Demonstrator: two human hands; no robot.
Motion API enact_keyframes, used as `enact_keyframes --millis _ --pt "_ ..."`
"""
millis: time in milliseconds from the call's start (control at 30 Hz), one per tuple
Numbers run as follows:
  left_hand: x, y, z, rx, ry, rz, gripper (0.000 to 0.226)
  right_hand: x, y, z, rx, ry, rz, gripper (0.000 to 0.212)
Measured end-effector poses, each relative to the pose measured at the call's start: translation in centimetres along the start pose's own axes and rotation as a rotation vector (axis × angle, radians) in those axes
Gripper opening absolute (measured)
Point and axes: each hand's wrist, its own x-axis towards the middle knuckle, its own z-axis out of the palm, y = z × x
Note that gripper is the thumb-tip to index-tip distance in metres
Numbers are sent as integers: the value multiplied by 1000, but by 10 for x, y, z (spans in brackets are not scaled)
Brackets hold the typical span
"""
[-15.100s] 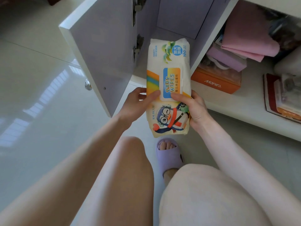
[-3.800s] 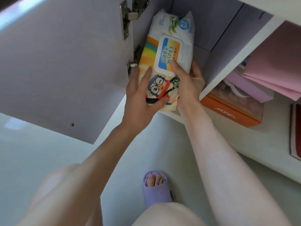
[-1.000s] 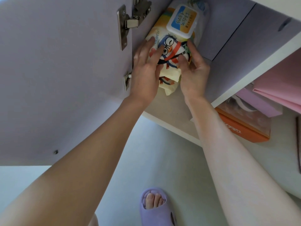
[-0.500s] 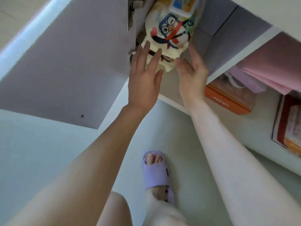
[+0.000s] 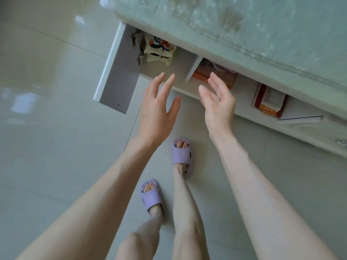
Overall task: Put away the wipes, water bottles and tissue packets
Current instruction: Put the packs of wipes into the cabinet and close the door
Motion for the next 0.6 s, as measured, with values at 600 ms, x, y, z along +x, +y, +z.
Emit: enact_keyframes --millis 600 --pt "11 298 144 -126 -270 196 54 25 -80 -326 103 347 -3 46"
